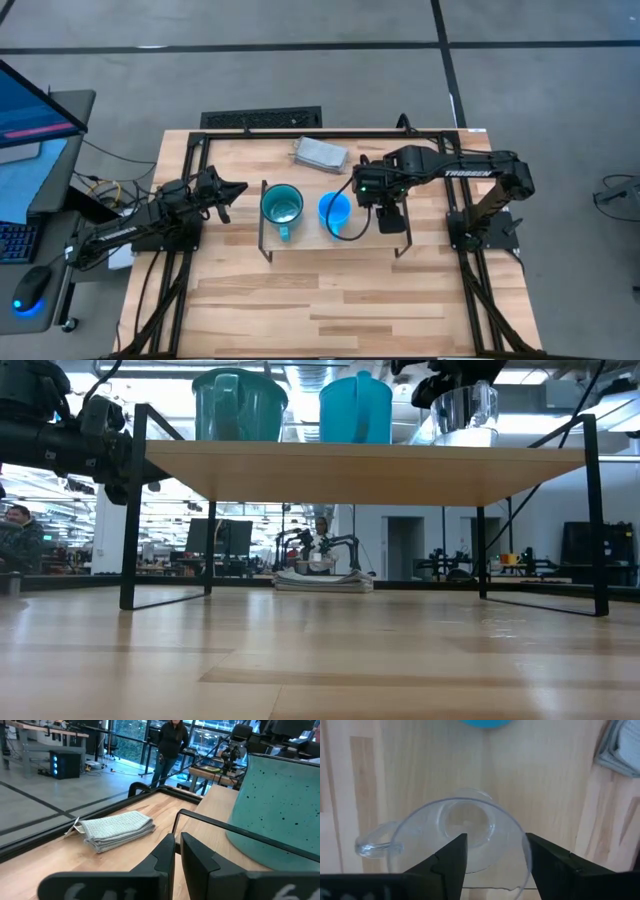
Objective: Stack small to large cups/mugs on shelf
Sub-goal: Return to Home Position
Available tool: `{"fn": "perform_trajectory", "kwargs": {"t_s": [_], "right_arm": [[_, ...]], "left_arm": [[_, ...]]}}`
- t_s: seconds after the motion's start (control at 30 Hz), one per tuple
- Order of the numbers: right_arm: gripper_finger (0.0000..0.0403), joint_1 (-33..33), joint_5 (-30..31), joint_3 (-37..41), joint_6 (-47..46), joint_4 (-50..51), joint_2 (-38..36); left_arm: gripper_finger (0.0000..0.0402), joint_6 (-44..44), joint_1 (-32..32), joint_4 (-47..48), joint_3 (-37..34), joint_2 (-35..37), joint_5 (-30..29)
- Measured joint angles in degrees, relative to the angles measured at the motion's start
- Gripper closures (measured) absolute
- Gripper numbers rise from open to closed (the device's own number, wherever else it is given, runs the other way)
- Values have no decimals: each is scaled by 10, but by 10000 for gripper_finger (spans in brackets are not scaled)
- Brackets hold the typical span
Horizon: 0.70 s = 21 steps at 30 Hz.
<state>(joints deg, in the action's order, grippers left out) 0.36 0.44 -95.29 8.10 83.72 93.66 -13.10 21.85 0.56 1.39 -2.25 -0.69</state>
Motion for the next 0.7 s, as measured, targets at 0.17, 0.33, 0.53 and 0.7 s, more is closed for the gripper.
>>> {"fn": "perform_trajectory", "kwargs": {"t_s": [0.17, 0.33, 0.53, 0.7], "right_arm": [[186, -1, 53, 0, 9, 0, 0], [188, -1, 85, 0, 11, 1, 0], [189, 0, 72, 0, 9, 18, 0], [191, 0, 71, -22, -1, 38, 0]], "left_arm": [[382, 0, 0, 0, 0, 0, 0], [382, 0, 0, 0, 0, 0, 0], [382, 0, 0, 0, 0, 0, 1], [382, 0, 0, 0, 0, 0, 1]]}}
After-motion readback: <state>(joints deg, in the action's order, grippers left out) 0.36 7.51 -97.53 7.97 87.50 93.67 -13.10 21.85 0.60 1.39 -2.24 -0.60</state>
